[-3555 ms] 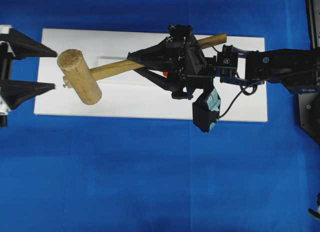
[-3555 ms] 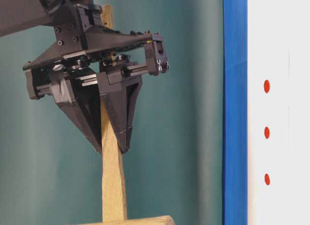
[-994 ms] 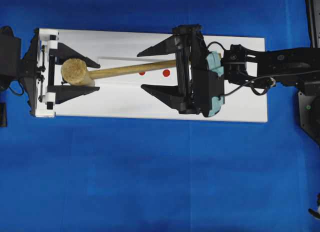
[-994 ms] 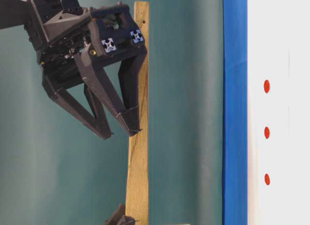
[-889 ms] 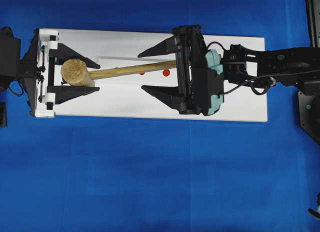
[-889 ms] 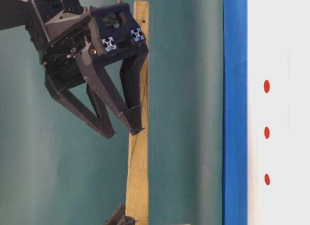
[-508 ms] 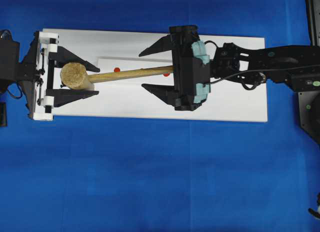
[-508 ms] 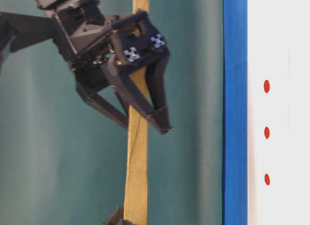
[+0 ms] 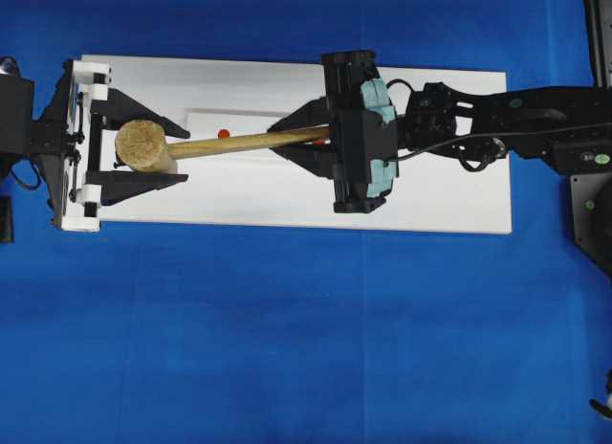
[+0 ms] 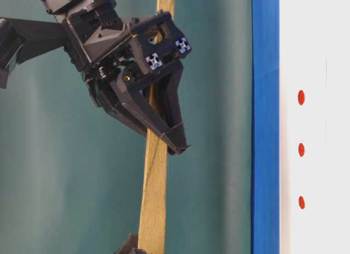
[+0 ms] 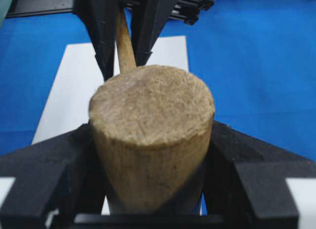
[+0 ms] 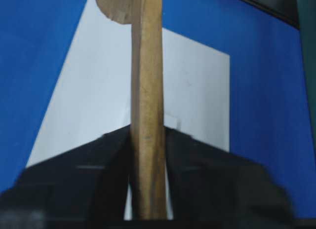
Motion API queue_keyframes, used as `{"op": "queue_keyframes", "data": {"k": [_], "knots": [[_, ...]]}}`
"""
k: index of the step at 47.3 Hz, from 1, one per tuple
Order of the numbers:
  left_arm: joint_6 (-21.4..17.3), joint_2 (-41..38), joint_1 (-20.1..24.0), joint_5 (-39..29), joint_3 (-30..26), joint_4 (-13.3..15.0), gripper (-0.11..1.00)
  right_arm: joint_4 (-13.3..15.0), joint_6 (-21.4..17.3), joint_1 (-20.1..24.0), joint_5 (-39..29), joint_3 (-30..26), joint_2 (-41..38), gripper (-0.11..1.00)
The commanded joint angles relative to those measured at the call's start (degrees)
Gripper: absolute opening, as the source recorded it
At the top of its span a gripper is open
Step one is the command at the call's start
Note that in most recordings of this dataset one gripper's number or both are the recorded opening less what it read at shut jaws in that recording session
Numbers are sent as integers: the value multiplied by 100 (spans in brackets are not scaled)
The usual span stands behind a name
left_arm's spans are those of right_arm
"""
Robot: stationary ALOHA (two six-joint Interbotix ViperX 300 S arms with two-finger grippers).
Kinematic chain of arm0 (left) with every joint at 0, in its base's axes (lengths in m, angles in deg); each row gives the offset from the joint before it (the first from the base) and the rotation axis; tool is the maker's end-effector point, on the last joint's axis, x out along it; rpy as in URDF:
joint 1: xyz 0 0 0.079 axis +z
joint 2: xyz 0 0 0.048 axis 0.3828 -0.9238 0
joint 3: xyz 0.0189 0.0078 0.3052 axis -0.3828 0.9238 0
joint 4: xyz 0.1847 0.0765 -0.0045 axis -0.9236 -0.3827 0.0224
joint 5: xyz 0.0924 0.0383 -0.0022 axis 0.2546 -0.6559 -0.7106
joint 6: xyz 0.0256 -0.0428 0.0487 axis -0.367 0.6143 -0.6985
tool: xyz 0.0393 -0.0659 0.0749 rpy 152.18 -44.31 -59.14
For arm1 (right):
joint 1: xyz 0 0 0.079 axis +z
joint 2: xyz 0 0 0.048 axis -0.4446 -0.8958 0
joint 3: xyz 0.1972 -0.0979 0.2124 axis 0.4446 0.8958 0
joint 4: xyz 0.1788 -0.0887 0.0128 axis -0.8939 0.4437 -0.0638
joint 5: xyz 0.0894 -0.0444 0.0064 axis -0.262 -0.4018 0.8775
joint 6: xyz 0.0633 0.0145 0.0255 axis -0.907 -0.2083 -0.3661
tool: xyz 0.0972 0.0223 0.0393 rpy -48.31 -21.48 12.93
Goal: Hit the mark with a hammer.
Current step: 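Open the left gripper and withdraw it from the mallet head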
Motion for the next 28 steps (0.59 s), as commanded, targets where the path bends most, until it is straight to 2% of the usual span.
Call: {"op": "queue_keyframes", "data": {"k": [1, 17, 28], "knots": [[0, 79, -18, 44, -132, -9, 44, -18, 9, -18, 18, -158, 62, 5], [9, 79, 35, 35, -132, 0, 44, -26, -44, -9, 0, -167, 62, 3], [9, 79, 79, 35, -123, 0, 47, -141, -44, -18, -62, -176, 62, 3]]}}
